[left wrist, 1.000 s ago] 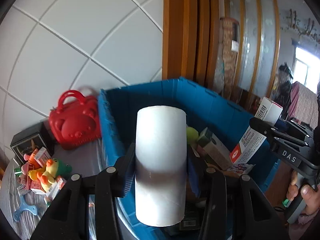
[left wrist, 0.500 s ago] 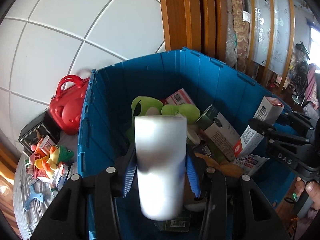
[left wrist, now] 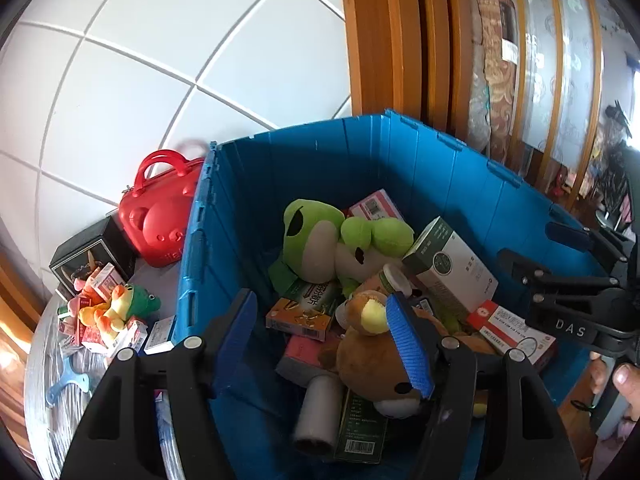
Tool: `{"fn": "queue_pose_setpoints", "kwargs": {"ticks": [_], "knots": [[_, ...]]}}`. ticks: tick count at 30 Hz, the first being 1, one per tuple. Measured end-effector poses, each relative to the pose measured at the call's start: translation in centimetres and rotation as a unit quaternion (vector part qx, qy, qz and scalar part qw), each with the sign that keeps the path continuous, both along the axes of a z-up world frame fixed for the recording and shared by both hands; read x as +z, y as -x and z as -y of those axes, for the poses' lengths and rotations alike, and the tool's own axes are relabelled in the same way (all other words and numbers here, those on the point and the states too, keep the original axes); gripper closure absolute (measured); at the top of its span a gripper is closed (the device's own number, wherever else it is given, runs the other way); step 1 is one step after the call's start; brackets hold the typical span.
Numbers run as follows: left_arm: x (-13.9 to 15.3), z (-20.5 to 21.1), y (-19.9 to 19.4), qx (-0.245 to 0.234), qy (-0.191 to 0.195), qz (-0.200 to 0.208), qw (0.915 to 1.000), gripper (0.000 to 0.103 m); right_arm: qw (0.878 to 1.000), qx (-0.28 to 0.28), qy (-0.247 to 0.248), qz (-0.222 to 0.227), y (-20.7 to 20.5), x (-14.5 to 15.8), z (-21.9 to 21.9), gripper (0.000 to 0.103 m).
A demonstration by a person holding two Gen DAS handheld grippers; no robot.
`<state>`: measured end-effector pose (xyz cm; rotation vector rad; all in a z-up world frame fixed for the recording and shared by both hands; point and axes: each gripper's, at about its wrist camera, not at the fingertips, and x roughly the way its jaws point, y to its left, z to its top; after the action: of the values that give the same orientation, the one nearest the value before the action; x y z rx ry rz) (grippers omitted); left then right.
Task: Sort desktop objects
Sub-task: 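Open both grippers over the blue bin to drop the roll and box, then return both grippers from the bin to the bed pile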
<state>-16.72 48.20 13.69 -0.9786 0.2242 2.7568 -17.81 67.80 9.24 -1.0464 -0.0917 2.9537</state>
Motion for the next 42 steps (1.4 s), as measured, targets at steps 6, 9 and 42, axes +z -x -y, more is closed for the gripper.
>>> {"fn": "queue_pose_setpoints", "kwargs": {"ticks": [6,9,42], "knots": [[1.6,2.3,-2.5,0.029,-0.016,-0.058,0.9978,0.036,0.999,-0.013,0.023,-0.018,-0.7,0.7,-0.4,0.000],[2.5,4.1,-4.0,0.051,-0.024,-0.107,0.9927,0.036,0.998,0.001,0.035,-0.046,-1.9,1.8,0.4,0.000],[-16.3,65.0,-11.4,0.421,-0.072,0.108,0.8979,0.036,0.980,0.150,0.100,-0.086,-3.9,2.8,35.2,0.000]]}}
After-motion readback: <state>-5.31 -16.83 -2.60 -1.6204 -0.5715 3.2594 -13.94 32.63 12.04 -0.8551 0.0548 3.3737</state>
